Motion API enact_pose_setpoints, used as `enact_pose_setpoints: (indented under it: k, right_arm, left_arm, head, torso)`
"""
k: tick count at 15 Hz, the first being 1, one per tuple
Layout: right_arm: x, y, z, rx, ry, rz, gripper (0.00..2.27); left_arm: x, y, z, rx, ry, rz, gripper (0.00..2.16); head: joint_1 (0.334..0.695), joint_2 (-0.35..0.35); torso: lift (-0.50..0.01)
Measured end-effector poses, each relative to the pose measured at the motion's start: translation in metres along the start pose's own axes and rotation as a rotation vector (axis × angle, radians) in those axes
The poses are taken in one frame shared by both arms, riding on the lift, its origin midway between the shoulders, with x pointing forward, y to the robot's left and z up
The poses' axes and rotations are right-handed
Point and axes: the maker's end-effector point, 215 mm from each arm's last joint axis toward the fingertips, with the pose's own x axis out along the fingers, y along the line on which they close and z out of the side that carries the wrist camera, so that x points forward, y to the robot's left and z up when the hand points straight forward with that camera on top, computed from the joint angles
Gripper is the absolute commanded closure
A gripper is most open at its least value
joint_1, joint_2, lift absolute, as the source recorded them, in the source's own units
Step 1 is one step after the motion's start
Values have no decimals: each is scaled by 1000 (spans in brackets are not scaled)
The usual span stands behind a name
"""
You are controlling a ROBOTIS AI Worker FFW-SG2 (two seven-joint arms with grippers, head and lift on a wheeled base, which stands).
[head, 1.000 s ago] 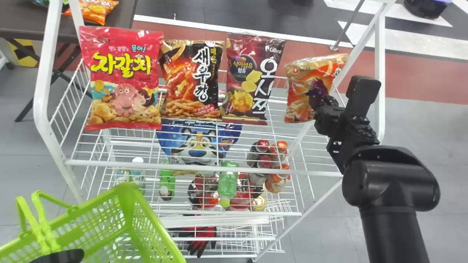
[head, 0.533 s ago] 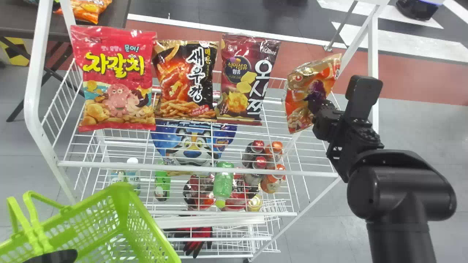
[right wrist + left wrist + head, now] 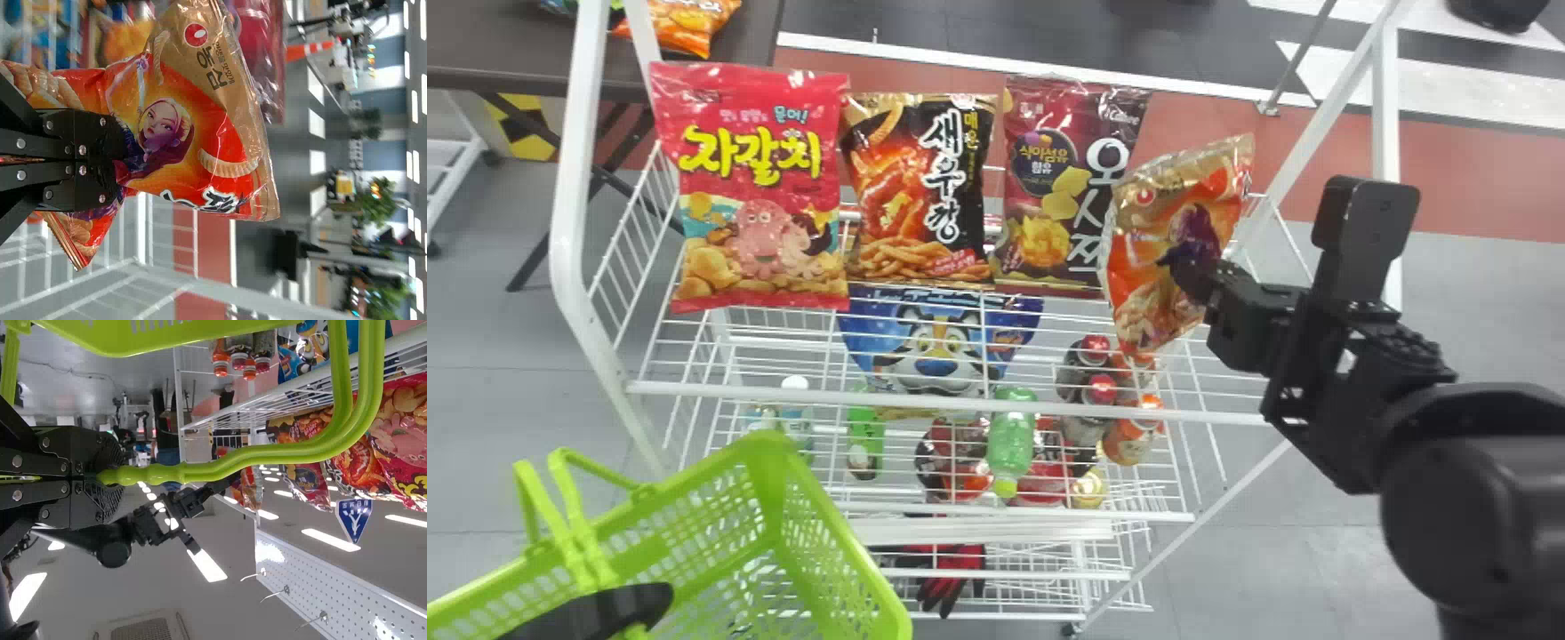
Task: Hold basket handle with left hand then pick Saewookkang with right hand and place into basket
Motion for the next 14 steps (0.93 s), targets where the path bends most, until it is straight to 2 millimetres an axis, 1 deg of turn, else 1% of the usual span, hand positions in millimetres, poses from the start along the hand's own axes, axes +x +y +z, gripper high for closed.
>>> enact_pose_setpoints:
  k: [2, 4, 5, 6, 9, 10, 12, 13, 14]
  right_arm:
    - [-14, 23, -15, -14, 61, 47, 2253]
    - [-29, 58, -40, -13, 141, 144, 2253]
    - [-37, 75, -52, -16, 181, 189, 2253]
    - [-45, 94, -64, -26, 221, 234, 2253]
    - [-67, 145, -90, -53, 305, 362, 2253]
    - [-73, 163, -96, -61, 320, 407, 2253]
    - [-81, 201, -111, -80, 345, 488, 2253]
    - [-82, 219, -119, -85, 353, 518, 2253]
    - [-83, 234, -125, -88, 359, 542, 2253]
  left_arm:
    - [0, 0, 1, -1, -1, -1, 2152]
    - [1, 1, 3, -1, -2, -2, 2152]
    - [1, 1, 3, 0, -3, -3, 2152]
    - [1, 1, 4, 0, -3, -3, 2152]
    - [1, 2, 6, -3, -5, -4, 2152]
    - [0, 2, 6, -4, -5, -3, 2152]
    - [1, 3, 7, -6, -5, -4, 2152]
    - [2, 3, 8, -7, -4, -6, 2152]
    - [2, 3, 8, -7, -4, -7, 2152]
  head:
    - [695, -112]
    - [695, -76]
    - [695, -25]
    - [695, 2]
    - [695, 83]
    - [695, 138]
    - [695, 200]
    - [695, 249]
    - [695, 278]
  torso:
    - [-19]
    - [-19]
    - [-19]
    - [-19]
    - [-19]
    - [-19]
    - [-19]
    - [-19]
    - [-19]
